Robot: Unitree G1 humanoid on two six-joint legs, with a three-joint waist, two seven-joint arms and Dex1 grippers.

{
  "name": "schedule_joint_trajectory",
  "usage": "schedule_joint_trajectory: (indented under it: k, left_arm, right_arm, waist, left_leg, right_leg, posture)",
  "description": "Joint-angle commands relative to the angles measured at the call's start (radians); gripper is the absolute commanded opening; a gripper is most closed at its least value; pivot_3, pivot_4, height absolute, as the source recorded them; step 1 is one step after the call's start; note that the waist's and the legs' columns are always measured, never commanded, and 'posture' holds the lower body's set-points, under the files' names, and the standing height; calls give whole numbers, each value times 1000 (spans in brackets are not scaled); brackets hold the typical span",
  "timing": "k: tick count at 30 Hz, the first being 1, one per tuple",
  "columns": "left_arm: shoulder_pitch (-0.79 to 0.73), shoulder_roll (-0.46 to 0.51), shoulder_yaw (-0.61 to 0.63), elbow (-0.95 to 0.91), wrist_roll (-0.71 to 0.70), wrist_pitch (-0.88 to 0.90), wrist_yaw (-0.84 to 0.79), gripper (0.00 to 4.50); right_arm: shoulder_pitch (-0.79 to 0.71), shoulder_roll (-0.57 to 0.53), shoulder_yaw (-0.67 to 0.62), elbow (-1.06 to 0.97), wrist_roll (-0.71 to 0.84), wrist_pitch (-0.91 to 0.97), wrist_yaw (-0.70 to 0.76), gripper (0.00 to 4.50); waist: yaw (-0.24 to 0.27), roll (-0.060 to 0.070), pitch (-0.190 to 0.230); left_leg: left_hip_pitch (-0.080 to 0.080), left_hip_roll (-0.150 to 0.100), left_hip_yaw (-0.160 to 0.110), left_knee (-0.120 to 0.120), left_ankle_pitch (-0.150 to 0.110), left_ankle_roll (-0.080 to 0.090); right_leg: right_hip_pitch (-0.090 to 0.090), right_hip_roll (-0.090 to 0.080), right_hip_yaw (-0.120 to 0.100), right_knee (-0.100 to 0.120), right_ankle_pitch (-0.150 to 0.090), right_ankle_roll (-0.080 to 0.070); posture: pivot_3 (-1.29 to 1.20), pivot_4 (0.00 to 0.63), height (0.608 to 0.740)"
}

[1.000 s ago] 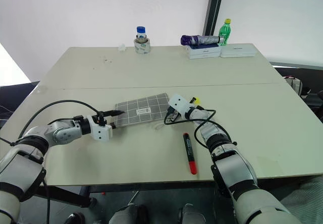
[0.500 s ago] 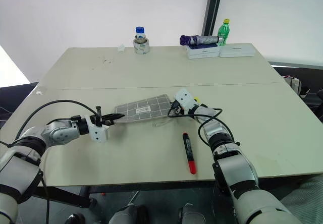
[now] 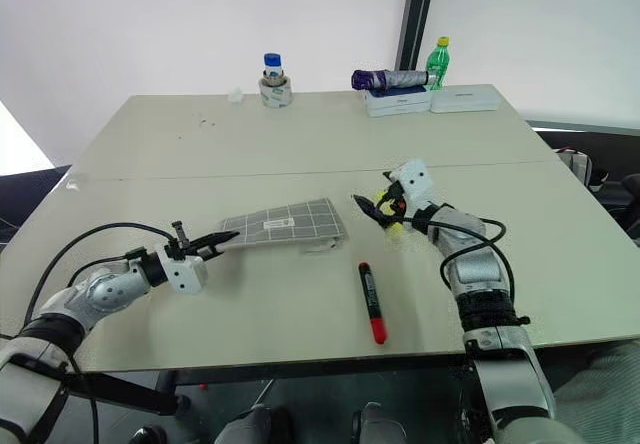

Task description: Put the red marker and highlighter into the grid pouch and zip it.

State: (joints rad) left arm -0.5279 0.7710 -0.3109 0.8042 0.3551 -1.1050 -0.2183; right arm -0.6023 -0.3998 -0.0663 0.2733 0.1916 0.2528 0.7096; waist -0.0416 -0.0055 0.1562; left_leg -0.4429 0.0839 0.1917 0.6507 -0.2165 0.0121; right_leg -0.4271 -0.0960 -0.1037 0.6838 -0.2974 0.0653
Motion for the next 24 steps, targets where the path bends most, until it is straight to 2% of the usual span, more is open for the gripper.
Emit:
schedule_joint_trajectory:
  k: [1, 3, 6, 7, 16, 20, 24]
  left_arm:
    - [60, 14, 79, -146, -52, 114, -13, 0]
    - [103, 8, 108, -224, -61, 190, -17, 0]
    - [154, 2, 139, -320, -41, 262, -13, 0]
    - [170, -3, 150, -347, -40, 285, -9, 0]
    - [263, -89, 193, -551, -65, 469, -24, 0]
    - [283, -110, 206, -595, -53, 511, -23, 0]
    - [285, -115, 213, -611, -55, 526, -27, 0]
  right_arm:
    - [105, 30, -9, -303, 165, 265, -19, 4457]
    - [165, 63, -15, -416, 221, 402, -83, 4457]
    - [217, 82, 9, -510, 246, 488, -125, 4457]
    - [225, 86, 17, -519, 243, 503, -141, 4457]
    - [176, 190, 61, -419, 199, 528, -286, 4457]
    - [171, 281, 36, -401, 230, 529, -345, 4457]
    - [153, 310, 47, -364, 209, 505, -372, 4457]
  waist:
    - [-2, 0, 0]
    - [-2, 0, 0]
    - [-1, 0, 0]
    - [1, 0, 0]
    - [3, -1, -1]
    - [2, -1, -1]
    - [4, -1, -1]
  left_leg:
    - [0, 0, 0, 0, 0, 0]
    - [0, 0, -1, -1, 0, 0]
    - [-1, 0, -1, 0, 0, 1]
    - [0, 0, -1, 0, -3, 6]
    - [0, -1, -2, 1, -4, 6]
    - [0, -1, -2, 0, -2, 3]
    - [0, -1, -2, 0, -1, 1]
  right_leg:
    - [0, 0, 0, 0, 0, 0]
    - [0, 0, 0, 0, 0, 0]
    - [0, 0, 0, 0, 0, 0]
    - [0, 0, 0, 0, 0, 0]
    - [1, 0, -1, 0, 0, 0]
    - [1, 0, -1, 0, 0, 0]
    - [1, 0, -1, 0, 0, 0]
  posture:
    - [0, 150, 740]
    - [0, 150, 740]
    - [0, 150, 740]
    - [0, 150, 740]
    - [0, 150, 740]
    - [0, 150, 740]
    - [0, 150, 740]
